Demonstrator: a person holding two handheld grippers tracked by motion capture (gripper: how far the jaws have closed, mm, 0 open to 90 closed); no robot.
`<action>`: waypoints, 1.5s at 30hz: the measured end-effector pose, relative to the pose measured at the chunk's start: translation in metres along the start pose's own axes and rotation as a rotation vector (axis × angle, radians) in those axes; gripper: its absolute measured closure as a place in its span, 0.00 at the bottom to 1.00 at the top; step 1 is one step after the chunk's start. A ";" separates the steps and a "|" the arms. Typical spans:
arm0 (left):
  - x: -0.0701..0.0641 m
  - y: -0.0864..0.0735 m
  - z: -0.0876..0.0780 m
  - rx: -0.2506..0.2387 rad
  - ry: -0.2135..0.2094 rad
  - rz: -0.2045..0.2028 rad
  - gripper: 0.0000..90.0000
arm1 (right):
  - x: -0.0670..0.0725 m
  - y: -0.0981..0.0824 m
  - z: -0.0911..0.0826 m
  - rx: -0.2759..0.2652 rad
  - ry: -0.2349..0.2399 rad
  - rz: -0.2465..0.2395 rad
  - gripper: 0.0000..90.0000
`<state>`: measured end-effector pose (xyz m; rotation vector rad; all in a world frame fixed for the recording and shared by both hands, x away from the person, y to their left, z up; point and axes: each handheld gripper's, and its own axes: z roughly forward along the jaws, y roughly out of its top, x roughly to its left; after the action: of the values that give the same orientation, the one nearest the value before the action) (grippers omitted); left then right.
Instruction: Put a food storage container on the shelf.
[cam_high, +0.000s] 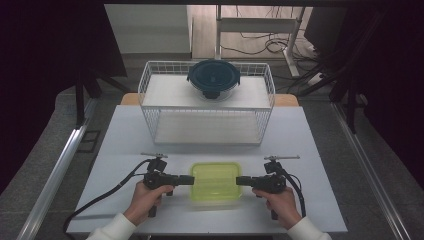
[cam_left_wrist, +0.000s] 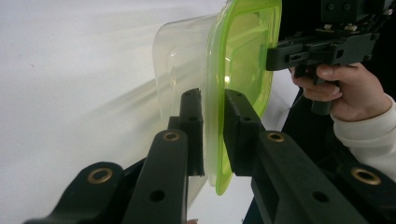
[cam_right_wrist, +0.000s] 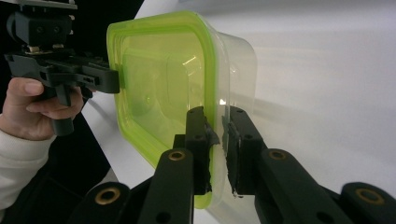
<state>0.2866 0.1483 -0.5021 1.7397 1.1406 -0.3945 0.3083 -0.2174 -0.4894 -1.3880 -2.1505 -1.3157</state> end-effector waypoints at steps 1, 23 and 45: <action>-0.001 0.000 -0.002 -0.008 -0.001 0.010 0.88 | 0.001 0.001 0.000 -0.003 -0.004 -0.011 0.88; -0.022 0.026 -0.019 -0.084 0.002 0.114 0.89 | 0.027 0.025 -0.018 -0.079 -0.036 -0.143 0.88; -0.065 0.085 -0.062 -0.172 -0.010 0.222 0.89 | 0.064 0.080 -0.049 -0.174 0.004 -0.223 0.88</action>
<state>0.3106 0.1616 -0.3812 1.6889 0.9331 -0.1641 0.3305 -0.2083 -0.3781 -1.2305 -2.2885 -1.6197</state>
